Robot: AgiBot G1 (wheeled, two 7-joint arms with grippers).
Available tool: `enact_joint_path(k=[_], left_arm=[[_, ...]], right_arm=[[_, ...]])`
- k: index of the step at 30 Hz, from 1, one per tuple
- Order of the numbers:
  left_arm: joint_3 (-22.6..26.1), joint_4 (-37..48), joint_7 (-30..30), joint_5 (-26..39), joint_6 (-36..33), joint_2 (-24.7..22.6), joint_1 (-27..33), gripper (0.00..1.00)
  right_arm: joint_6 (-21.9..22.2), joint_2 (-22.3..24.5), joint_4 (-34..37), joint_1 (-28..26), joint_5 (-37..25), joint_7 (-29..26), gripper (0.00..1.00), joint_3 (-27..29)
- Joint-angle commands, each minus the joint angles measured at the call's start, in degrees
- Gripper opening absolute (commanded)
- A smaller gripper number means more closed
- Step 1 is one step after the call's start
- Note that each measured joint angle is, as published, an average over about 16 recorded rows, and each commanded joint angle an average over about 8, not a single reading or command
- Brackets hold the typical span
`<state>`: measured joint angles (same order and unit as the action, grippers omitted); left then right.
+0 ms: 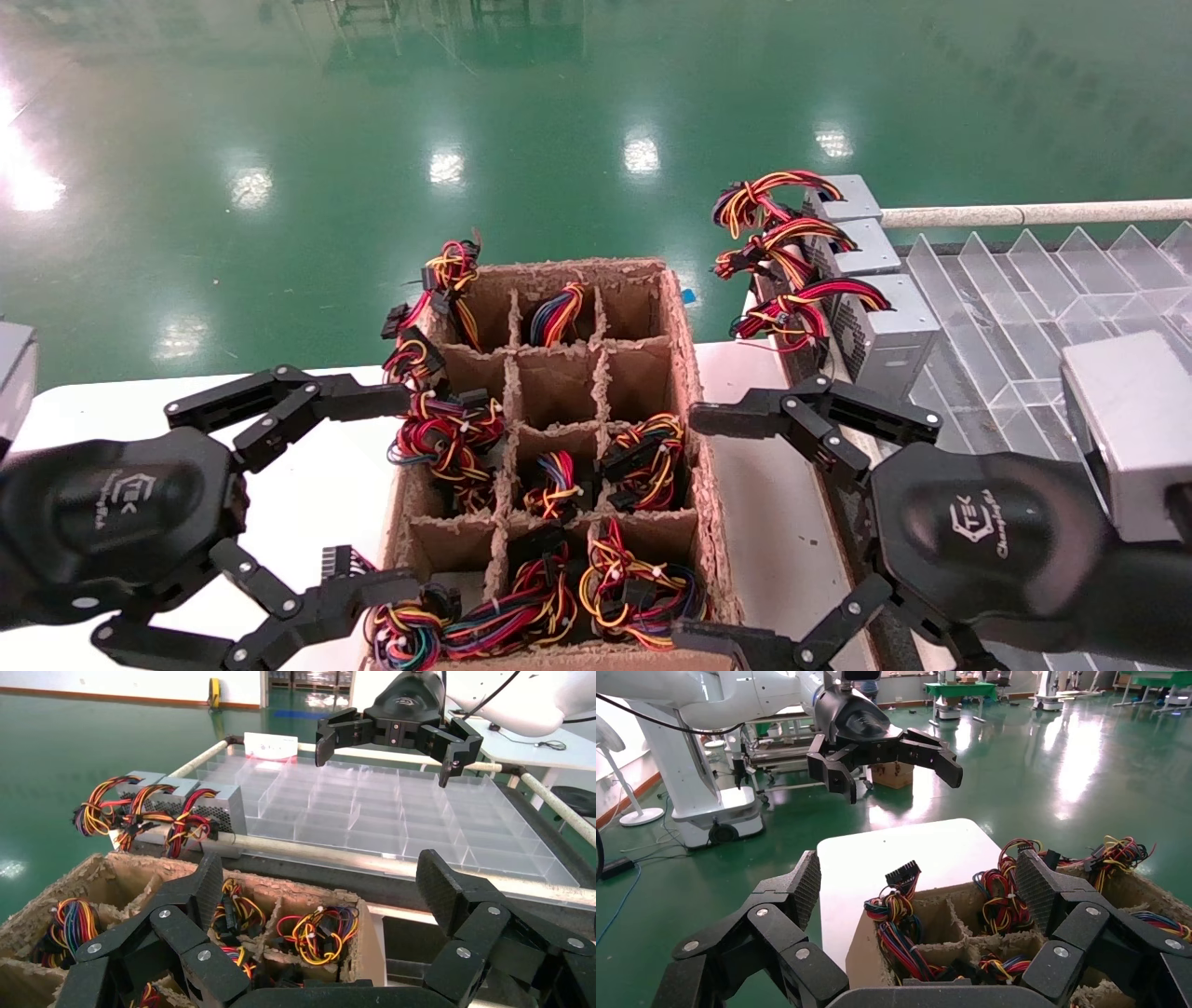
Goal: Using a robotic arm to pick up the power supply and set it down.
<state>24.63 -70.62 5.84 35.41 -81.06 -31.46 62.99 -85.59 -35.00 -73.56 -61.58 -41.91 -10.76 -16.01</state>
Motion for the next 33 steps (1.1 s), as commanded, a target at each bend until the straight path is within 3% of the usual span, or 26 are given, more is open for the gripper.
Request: enact_joint_path(k=[1,8,9,19,33], left_arm=[[0.0,0.0,0.0,0.0,0.0,0.0,0.0,0.91],[0.0,0.0,0.0,0.0,0.0,0.0,0.0,0.03],[0.0,0.0,0.0,0.0,0.0,0.0,0.0,0.00],[0.0,0.0,0.0,0.0,0.0,0.0,0.0,0.00],[0.0,0.0,0.0,0.0,0.0,0.0,0.0,0.00]], right_arm=[[0.0,0.0,0.0,0.0,0.0,0.0,1.00,0.0],[1.2,0.7,-0.8,-0.6,-1.6,0.6,1.00,0.2],[1.8,0.9,-1.2,-0.9,-2.5,0.8,1.00,0.3],[9.9,-0.9,-3.6,-6.3,-14.2,2.1,1.00,-1.7],[21.1,-14.3,-2.7,-17.3,-38.9,2.1,1.00,-11.6]])
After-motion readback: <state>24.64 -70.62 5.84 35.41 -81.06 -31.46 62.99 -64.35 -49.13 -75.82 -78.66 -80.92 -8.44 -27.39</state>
